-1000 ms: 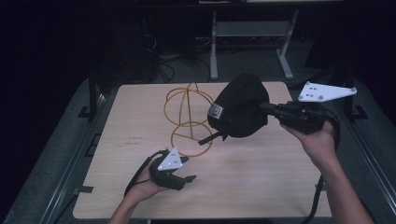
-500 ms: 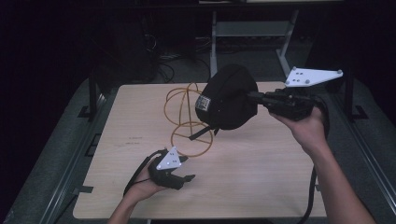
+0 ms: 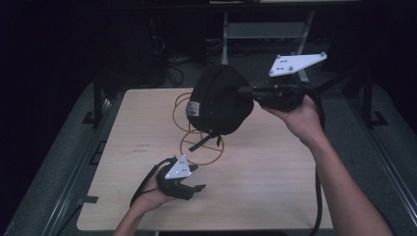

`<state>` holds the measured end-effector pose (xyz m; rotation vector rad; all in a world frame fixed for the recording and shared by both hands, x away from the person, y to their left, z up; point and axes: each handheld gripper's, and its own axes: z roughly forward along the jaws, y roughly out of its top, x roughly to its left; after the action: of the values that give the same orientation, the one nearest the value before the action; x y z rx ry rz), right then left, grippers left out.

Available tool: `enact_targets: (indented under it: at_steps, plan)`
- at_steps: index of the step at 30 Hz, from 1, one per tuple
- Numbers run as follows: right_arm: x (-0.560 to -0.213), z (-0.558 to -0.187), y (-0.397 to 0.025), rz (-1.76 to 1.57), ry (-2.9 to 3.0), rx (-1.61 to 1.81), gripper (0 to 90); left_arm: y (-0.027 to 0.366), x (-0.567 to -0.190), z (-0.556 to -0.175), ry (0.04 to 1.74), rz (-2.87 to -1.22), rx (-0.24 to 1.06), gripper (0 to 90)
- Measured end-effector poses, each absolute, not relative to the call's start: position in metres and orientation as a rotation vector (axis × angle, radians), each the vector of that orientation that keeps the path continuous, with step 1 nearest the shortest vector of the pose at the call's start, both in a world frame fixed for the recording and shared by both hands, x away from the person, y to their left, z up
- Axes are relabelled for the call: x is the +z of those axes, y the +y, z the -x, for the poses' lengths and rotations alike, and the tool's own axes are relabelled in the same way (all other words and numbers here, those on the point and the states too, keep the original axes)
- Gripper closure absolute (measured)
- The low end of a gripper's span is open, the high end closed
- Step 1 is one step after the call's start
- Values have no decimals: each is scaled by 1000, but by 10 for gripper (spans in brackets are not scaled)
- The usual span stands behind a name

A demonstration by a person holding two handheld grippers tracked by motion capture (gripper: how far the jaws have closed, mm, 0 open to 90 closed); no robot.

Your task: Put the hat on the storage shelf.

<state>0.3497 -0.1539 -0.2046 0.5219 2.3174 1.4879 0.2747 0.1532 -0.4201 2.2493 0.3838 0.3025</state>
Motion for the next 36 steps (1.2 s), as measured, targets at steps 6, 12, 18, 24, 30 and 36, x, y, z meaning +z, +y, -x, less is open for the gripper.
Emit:
enact_targets:
  at_steps: [6,12,18,24,30,36]
  plan:
    - [-200,-367,-128,-503,2366,1466,900,153,-420,-274,381,-2253,306,339]
    - [-197,-377,-115,-497,2390,1447,900,151,-420,-273,370,-2251,301,339]
    - [-192,-394,-97,-497,2424,1426,900,150,-420,-273,365,-2254,301,340]
    - [-191,-408,-83,-514,2455,1408,900,150,-420,-274,356,-2257,303,339]
    - [-195,-428,-58,-572,2501,1371,898,149,-420,-273,359,-2254,296,340]
    - [-208,-444,-40,-657,2496,1359,765,146,-422,-272,344,-2260,287,340]
